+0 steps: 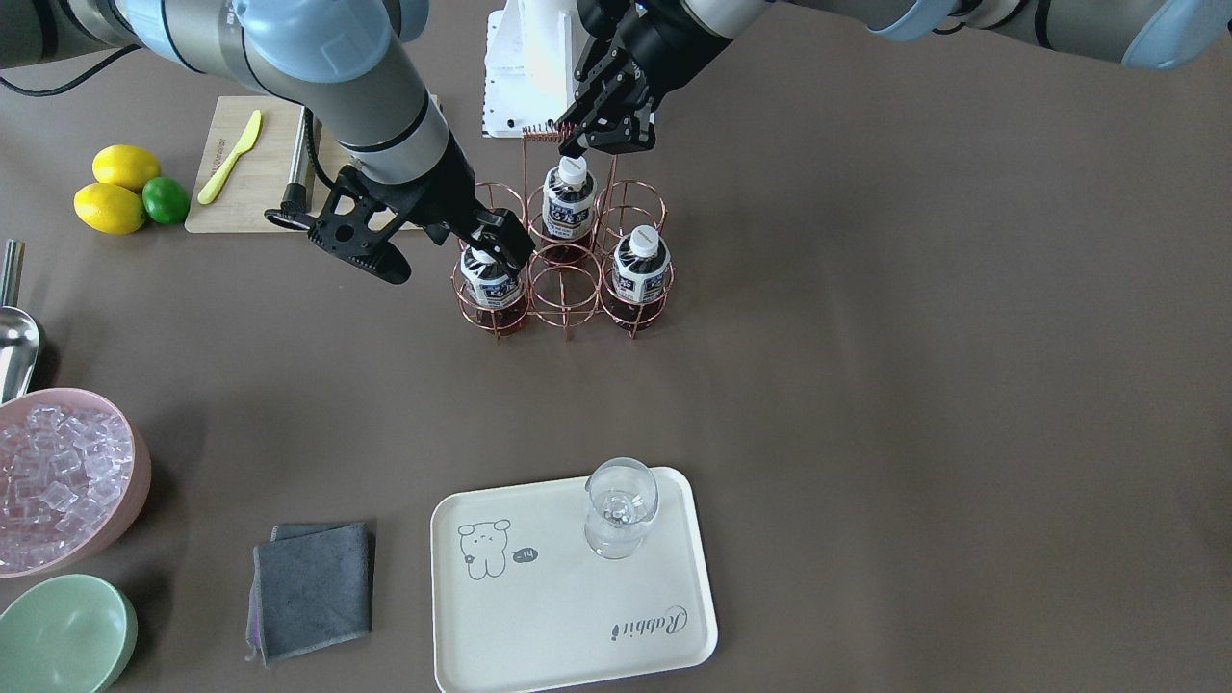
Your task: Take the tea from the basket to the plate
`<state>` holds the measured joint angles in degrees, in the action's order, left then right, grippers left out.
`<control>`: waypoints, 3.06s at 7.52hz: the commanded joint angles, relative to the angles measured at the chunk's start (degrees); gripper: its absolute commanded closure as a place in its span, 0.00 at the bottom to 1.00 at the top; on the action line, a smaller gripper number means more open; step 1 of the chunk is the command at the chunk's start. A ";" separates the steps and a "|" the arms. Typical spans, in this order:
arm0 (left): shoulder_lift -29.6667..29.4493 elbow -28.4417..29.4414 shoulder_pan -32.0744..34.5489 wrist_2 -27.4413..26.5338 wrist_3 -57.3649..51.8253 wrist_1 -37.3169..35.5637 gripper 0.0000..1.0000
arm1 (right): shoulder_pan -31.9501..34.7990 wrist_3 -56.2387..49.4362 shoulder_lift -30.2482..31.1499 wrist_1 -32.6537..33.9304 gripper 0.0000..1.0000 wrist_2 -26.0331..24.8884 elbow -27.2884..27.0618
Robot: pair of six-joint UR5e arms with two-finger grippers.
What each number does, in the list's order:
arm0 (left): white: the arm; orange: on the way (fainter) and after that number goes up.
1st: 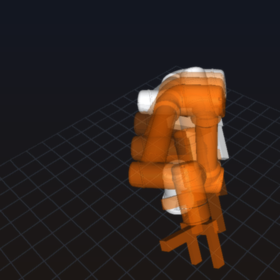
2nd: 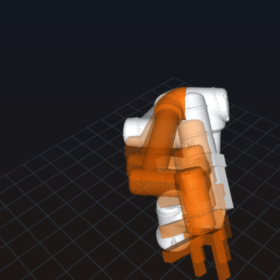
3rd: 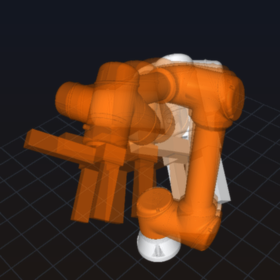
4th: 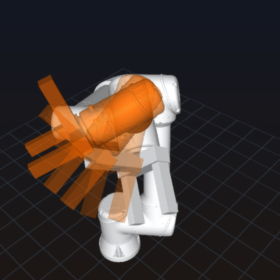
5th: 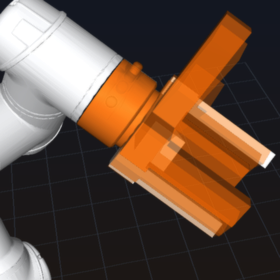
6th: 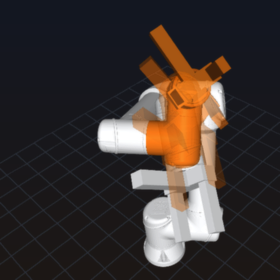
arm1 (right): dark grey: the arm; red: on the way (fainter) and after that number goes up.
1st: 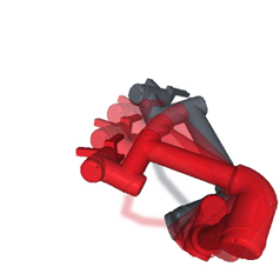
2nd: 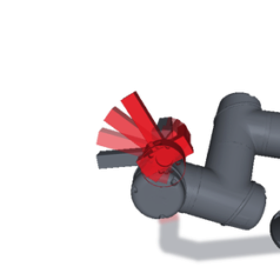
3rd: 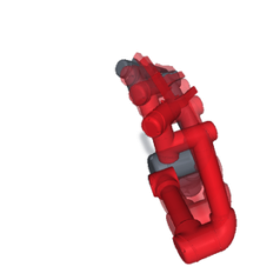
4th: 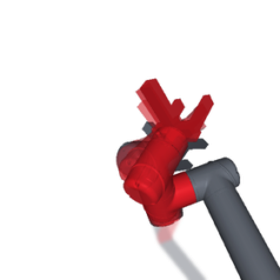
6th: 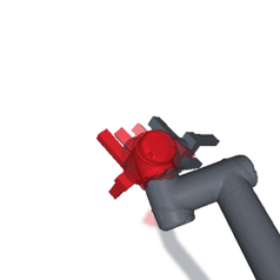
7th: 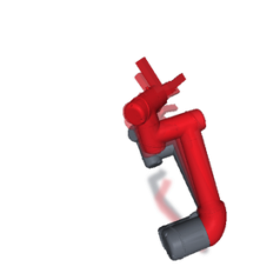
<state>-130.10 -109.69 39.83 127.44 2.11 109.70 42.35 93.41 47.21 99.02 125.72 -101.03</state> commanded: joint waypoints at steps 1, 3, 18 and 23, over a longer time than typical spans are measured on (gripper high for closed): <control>0.02 -0.08 -0.01 0.00 0.00 0.07 1.00 | -2.18 0.20 0.95 -0.23 0.40 -0.91 -0.30; 0.02 0.00 -0.01 0.00 0.00 0.25 1.00 | -2.63 0.37 2.09 0.03 1.00 -0.83 -2.23; -0.24 -0.87 0.51 0.09 1.32 0.42 1.00 | 16.44 -12.88 -13.26 0.87 1.00 8.93 16.04; 1.42 -2.55 10.32 10.22 1.14 -0.36 1.00 | 16.10 -24.85 -18.45 -9.26 1.00 6.21 38.33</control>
<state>-130.01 -112.17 44.49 130.27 3.42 109.74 59.33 69.45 31.07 93.77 133.21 -69.35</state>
